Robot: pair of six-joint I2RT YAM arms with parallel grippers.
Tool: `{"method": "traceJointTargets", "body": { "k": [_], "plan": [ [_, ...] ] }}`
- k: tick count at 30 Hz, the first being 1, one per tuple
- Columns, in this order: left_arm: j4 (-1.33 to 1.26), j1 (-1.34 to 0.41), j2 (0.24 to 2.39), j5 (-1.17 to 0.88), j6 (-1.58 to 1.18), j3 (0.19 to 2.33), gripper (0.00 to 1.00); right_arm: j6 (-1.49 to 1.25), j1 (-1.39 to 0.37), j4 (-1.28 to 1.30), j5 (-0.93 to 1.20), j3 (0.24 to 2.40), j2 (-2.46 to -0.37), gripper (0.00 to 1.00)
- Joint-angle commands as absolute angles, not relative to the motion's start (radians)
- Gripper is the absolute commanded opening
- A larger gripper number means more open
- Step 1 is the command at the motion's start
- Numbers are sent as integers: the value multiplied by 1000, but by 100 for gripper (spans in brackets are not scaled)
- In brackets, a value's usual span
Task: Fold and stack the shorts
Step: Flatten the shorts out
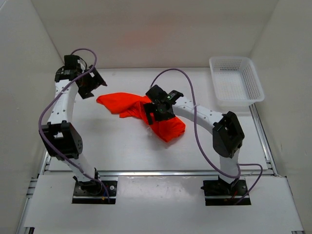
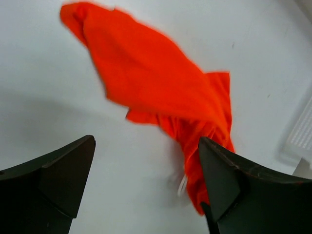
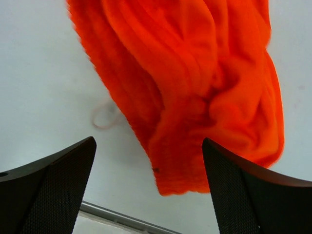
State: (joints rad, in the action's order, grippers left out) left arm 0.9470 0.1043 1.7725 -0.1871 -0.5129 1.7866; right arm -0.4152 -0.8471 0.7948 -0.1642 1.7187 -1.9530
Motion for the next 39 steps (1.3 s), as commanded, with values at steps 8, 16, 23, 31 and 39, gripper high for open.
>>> {"method": "traceJointTargets", "body": {
  "k": [8, 16, 23, 31, 39],
  "plan": [
    [798, -24, 1514, -322, -544, 1227, 88, -419, -973, 815, -325, 1353, -1746, 94],
    [750, -106, 1582, -295, -574, 1218, 88, -404, -983, 758, -501, 1367, -1868, 84],
    [750, -106, 1549, -262, -574, 1200, 88, -376, -983, 749, -552, 1417, -1933, 43],
    [750, -106, 1540, -252, -574, 1200, 88, -299, -921, 738, -369, 1450, -1789, 0],
    [761, -106, 1520, -270, -554, 1252, 88, -236, -556, 727, 100, 1534, -1577, 0]
  ]
}}
